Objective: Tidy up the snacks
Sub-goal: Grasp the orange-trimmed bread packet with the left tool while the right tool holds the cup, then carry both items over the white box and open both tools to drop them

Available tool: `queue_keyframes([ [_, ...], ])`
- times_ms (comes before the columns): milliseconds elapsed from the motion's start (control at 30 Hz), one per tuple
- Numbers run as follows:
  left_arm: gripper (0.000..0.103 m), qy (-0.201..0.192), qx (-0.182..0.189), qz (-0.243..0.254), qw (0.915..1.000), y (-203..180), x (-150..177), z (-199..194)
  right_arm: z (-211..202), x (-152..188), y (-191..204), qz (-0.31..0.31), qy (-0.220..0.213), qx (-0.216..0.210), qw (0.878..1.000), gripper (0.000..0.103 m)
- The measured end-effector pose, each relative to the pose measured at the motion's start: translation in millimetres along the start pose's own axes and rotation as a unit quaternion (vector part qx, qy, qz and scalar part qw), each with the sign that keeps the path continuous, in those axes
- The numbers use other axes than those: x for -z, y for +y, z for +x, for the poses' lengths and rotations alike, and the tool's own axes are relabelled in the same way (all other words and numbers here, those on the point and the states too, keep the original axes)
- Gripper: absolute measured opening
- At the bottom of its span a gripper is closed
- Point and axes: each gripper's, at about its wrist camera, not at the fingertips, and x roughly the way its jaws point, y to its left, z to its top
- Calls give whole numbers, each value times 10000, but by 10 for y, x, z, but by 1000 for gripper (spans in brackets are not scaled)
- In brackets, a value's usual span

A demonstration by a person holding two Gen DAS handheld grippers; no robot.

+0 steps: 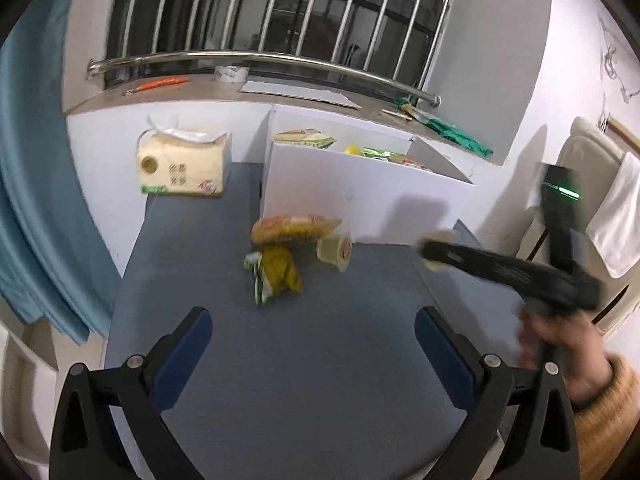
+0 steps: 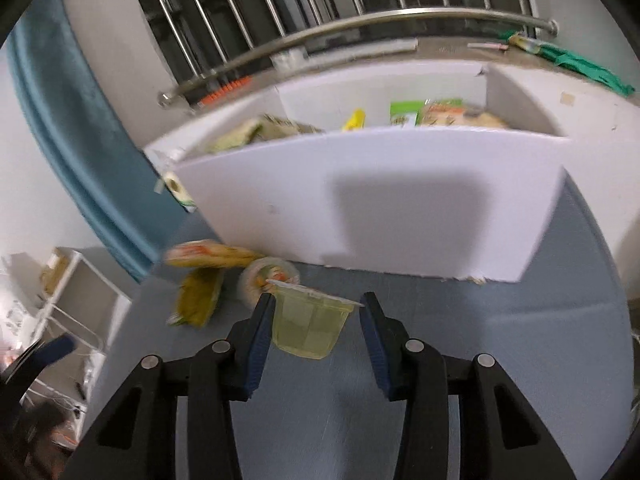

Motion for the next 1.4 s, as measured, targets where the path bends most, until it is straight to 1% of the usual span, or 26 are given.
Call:
queue_keyframes([
  [100,103,180,-163,-1,9997,-10,-197,291,-343,165,-18,133,-176,-221,9995,47],
  [200,103,339,-212,-85,9992,1,-358,586,-567,378,10,255,-361,-305,9986,47],
  [300,103,527,-501,-151,9972,28,-514,901,-766,534,-31,379,-511,-330,9974,47],
  [367,103,633,-539,-170,9964,37,-576,1065,-819,594,-19,435,-528,-349,9970,47],
  [467,103,768,-730,-178,9942,53,-620,1270,-862,666,-58,520,-523,-394,9965,47],
  [500,103,826,-847,-135,9929,59,-635,1346,-879,685,-74,545,-533,-395,9963,47],
  [567,101,888,-915,-133,9918,93,-649,1428,-943,744,-106,576,-549,-407,9960,47],
  [600,88,924,-837,-143,9921,116,-648,1459,-951,750,-111,573,-565,-373,9961,47],
  [633,79,946,-707,-185,9928,139,-642,1472,-978,764,-124,570,-578,-347,9961,47],
  [700,79,897,-603,-251,9938,173,-631,1441,-989,766,-151,615,-601,-372,9956,47],
  [767,79,753,-587,-124,9954,136,-604,1320,-1003,770,-160,608,-616,-357,9956,47],
  [867,79,422,-432,-17,9982,53,-575,1023,-1003,768,-164,625,-637,-406,9952,47],
  [933,79,144,-219,53,9996,-24,-558,753,-998,760,-160,633,-642,-418,9950,47],
  [1100,79,-460,233,267,9983,-273,-588,154,-993,662,-117,637,-722,-512,9940,47],
  [1167,79,-680,347,422,9962,-380,-664,-23,-988,559,-104,607,-780,-548,9936,47],
  [1233,79,-825,513,464,9942,-450,-783,-109,-985,433,-95,560,-841,-575,9932,47],
  [1333,79,-961,501,540,9926,-508,-1003,-125,-967,157,-85,446,-938,-505,9933,47],
  [1400,79,-996,575,521,9920,-521,-1181,-75,-945,-63,-122,493,-977,-562,9924,47],
])
